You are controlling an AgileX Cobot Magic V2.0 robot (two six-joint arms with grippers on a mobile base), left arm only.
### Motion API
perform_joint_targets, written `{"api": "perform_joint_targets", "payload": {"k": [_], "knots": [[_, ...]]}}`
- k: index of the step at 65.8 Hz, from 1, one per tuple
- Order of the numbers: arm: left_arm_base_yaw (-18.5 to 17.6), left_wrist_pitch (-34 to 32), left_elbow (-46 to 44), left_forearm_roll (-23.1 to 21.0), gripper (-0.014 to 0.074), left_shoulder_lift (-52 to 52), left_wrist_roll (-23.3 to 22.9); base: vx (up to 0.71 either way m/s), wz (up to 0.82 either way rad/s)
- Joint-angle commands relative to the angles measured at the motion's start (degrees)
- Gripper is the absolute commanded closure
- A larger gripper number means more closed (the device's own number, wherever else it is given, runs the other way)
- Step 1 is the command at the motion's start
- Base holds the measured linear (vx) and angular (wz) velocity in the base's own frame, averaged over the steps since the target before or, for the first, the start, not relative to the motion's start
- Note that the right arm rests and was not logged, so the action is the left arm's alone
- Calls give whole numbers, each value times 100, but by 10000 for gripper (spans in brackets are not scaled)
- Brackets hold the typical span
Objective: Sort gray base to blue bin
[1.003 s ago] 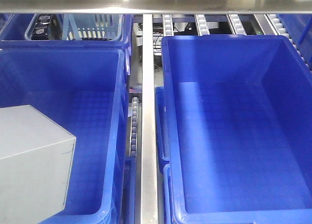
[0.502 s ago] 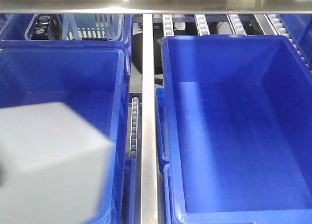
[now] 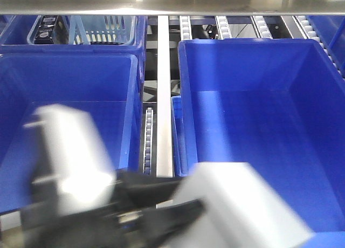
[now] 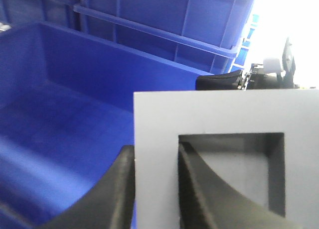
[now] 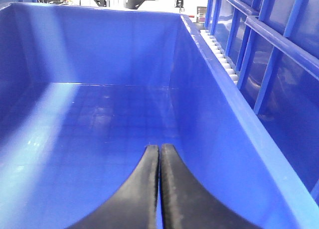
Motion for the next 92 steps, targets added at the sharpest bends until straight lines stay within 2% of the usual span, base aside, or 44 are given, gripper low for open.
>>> {"api": "perform_joint_targets", "payload": {"k": [1, 12, 24, 36, 58, 72, 82, 92], "knots": [[-22, -559, -602, -18, 594, 506, -79, 0, 0], [72, -560, -1469, -50, 594, 1558, -79, 0, 0], [542, -631, -2445, -619, 594, 2557, -79, 0, 0], [821, -712, -3127, -617, 594, 3420, -79, 0, 0], [864, -1443, -3175, -616, 594, 4618, -75, 0, 0], [864, -1382, -3175, -622, 587, 4877, -75, 0, 0], [864, -1428, -3175, -622, 547, 4882, -75, 0, 0], [864, -1428, -3175, -622, 456, 4882, -75, 0, 0]]}}
